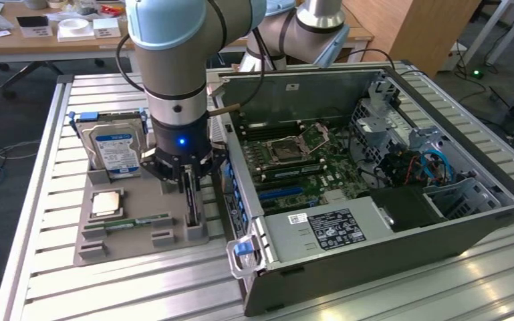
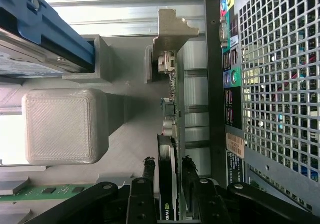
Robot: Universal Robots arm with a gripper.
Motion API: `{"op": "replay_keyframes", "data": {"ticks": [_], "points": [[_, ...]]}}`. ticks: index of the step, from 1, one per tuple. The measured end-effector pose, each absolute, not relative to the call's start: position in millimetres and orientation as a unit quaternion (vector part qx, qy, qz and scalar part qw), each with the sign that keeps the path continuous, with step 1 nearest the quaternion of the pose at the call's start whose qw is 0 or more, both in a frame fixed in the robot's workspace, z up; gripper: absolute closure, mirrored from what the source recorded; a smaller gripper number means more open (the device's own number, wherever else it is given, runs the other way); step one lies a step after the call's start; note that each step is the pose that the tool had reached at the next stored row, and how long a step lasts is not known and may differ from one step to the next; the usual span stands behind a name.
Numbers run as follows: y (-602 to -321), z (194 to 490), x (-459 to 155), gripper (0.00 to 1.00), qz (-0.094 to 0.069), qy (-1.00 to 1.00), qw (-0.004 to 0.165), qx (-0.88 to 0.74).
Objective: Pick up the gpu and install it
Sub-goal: 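Pick up the gpu and move the gpu toward the slot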
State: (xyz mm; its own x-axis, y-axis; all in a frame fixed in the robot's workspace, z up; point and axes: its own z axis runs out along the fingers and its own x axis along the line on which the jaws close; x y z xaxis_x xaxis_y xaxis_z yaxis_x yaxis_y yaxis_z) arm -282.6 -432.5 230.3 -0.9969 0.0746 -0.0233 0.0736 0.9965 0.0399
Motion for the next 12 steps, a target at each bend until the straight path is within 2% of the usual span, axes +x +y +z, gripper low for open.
{"op": "replay_keyframes", "data": {"ticks": [6, 7, 12], "points": [[-432.5, 230.2, -282.6, 0.67, 0.02, 0.999, 0.012, 0.037], [-432.5, 230.2, -282.6, 0.73, 0.02, 0.999, 0.012, 0.037], [-432.5, 230.1, -282.6, 0.73, 0.02, 0.999, 0.012, 0.037]]}}
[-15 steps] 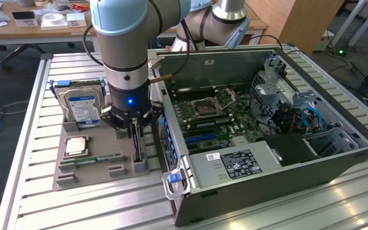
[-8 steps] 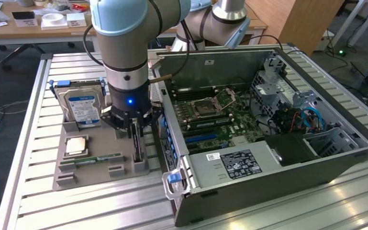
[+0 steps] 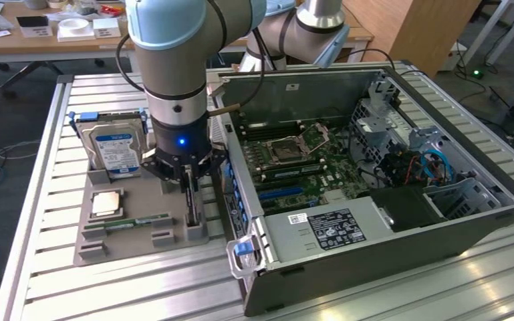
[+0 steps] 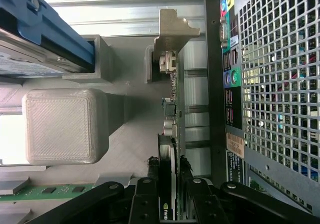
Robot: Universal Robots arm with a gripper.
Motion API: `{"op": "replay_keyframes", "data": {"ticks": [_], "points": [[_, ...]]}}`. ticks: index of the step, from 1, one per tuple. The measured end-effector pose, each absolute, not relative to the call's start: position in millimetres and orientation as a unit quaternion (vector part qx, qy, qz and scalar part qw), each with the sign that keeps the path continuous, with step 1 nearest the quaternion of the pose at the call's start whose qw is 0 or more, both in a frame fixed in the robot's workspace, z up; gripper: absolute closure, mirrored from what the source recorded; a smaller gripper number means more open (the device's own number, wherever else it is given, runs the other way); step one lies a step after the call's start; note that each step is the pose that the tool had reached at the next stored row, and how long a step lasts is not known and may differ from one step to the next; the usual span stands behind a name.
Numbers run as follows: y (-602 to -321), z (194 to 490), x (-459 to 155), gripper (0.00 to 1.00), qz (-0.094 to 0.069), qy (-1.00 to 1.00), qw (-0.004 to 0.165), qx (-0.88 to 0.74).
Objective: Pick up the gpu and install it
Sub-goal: 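Pick up the gpu and move the gpu toward the slot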
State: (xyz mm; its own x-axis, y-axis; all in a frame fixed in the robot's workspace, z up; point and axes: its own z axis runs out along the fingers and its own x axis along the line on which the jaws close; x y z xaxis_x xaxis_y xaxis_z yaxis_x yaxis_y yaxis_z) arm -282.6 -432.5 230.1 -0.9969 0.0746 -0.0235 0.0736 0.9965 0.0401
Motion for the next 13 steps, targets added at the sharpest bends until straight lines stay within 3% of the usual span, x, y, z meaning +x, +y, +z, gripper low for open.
{"op": "replay_keyframes", "data": {"ticks": [13], "points": [[-432.5, 229.5, -281.5, 0.73, 0.02, 0.999, 0.012, 0.024]]}}
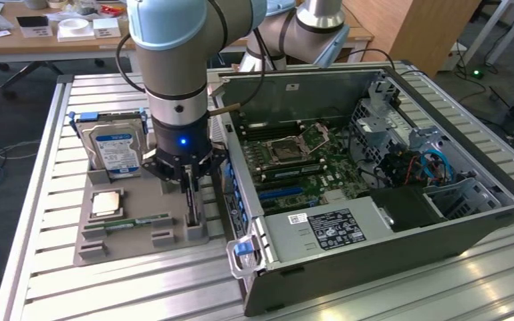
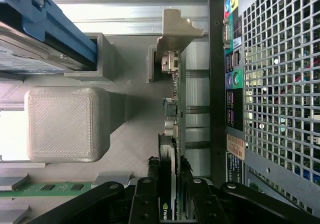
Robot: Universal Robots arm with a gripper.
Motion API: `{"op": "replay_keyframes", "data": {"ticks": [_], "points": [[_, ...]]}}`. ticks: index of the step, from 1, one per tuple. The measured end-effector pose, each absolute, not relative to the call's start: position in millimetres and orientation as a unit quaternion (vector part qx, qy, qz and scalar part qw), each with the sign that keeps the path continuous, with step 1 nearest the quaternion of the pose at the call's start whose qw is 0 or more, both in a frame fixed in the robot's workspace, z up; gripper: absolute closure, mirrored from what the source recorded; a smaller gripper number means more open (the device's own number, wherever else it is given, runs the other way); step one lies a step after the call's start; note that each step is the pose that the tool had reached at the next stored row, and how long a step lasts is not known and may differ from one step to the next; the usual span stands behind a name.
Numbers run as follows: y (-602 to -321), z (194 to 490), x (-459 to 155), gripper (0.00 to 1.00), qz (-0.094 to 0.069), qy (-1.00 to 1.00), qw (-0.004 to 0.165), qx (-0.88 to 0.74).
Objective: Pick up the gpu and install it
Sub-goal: 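Pick up the gpu and move the gpu toward the slot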
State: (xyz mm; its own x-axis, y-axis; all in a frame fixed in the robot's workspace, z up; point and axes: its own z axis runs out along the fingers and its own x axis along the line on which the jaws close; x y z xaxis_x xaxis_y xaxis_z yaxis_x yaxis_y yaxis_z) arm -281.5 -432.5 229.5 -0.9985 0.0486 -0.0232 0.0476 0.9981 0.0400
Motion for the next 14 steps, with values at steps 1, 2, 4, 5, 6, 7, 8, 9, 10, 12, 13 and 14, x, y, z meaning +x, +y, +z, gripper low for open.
{"op": "replay_keyframes", "data": {"ticks": [1, 2, 4, 5, 6, 7, 8, 9, 10, 12, 13, 14], "points": [[-432.5, 229.4, -281.5, 0.73, 0.02, 0.999, 0.012, 0.024], [-432.5, 229.4, -281.5, 0.73, 0.02, 0.999, 0.012, 0.024], [-432.5, 229.4, -281.5, 0.73, 0.02, 0.999, 0.012, 0.024], [-432.5, 229.4, -281.5, 0.74, 0.02, 0.999, 0.012, 0.024], [-432.5, 229.4, -281.5, 0.74, 0.02, 0.999, 0.012, 0.024], [-432.5, 229.4, -281.5, 0.74, 0.02, 0.999, 0.012, 0.024], [-432.5, 229.4, -281.5, 0.74, 0.02, 0.999, 0.012, 0.024], [-432.5, 229.4, -281.5, 0.74, 0.02, 0.999, 0.012, 0.024], [-432.5, 229.4, -281.5, 0.74, 0.02, 0.999, 0.012, 0.024], [-432.5, 229.4, -281.5, 0.74, 0.02, 0.999, 0.012, 0.024], [-432.5, 229.4, -281.5, 0.74, 0.02, 0.999, 0.012, 0.024], [-432.5, 229.4, -281.5, 0.74, 0.02, 0.999, 0.012, 0.024]]}}
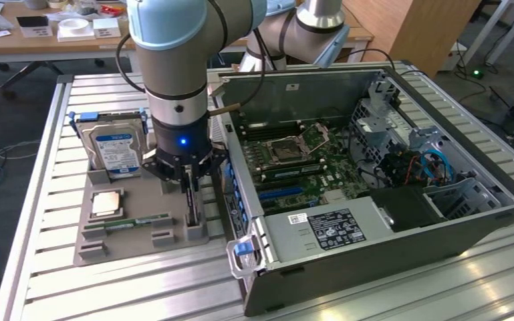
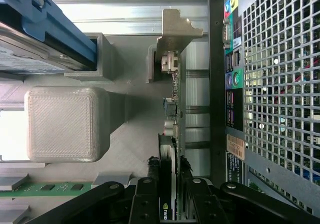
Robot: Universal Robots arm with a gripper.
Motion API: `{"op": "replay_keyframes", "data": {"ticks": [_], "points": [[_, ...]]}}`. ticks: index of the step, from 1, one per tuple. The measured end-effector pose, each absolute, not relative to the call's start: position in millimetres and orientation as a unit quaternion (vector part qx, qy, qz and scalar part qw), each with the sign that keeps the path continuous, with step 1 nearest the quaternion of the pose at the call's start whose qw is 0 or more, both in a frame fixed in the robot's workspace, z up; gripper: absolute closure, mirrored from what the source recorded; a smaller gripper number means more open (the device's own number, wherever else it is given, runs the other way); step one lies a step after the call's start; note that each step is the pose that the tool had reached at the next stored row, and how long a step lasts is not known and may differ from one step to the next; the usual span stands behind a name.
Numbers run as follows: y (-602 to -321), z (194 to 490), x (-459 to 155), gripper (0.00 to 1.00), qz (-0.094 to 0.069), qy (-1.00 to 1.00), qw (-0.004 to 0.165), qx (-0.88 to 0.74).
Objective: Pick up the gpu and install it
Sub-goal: 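Pick up the gpu and move the gpu toward the slot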
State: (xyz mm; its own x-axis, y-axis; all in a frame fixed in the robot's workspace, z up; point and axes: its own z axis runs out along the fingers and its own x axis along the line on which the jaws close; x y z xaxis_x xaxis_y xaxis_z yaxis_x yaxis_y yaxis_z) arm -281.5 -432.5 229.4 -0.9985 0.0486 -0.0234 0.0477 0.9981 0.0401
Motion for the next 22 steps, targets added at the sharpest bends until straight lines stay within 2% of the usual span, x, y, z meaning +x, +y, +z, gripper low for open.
{"op": "replay_keyframes", "data": {"ticks": [22], "points": [[-432, 242, -282, 0.74, 0.026, 0.999, 0.012, 0.024]]}}
